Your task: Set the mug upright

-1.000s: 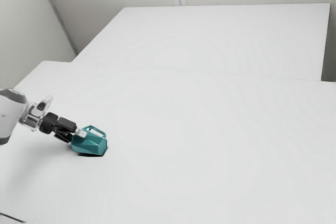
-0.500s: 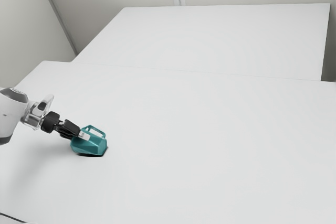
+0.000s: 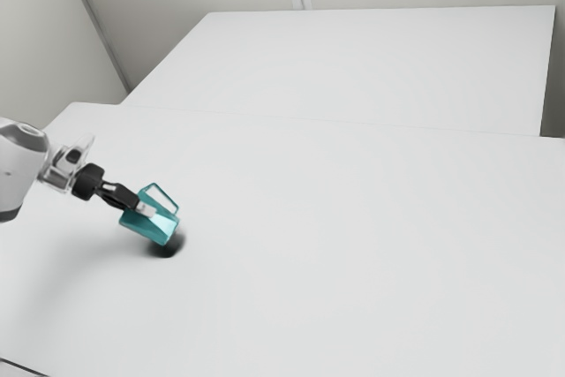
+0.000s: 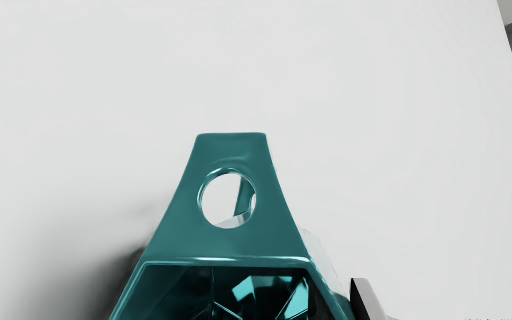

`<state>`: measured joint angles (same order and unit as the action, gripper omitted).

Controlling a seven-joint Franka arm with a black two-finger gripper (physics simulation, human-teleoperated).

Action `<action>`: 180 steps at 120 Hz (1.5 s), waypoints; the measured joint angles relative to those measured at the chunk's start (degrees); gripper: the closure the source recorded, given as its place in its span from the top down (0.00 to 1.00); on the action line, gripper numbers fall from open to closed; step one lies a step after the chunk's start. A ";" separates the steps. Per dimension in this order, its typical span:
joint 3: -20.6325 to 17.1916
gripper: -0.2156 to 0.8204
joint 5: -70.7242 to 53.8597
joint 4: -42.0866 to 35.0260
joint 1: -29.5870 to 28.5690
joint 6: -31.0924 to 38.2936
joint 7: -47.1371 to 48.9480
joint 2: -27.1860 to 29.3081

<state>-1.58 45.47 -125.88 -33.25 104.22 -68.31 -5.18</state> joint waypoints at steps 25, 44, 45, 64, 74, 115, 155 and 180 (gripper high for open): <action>0.03 0.05 -6.64 0.90 4.55 2.00 1.49 4.56; 0.52 0.05 -14.16 2.35 8.86 4.64 4.39 6.03; 0.53 0.05 -14.53 2.42 9.07 4.77 4.58 6.05; 4.72 0.05 -20.96 2.78 17.65 8.35 8.31 6.36; 6.87 0.05 -23.75 2.57 22.52 10.12 10.50 7.41; 7.31 0.05 -34.30 -2.25 29.58 14.00 21.55 13.24; 6.62 0.05 -39.57 -7.67 31.40 21.67 30.43 14.70; 5.96 0.05 -41.97 -10.75 32.19 27.18 35.44 14.84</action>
<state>4.38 3.50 -136.63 -1.05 131.40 -32.87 9.66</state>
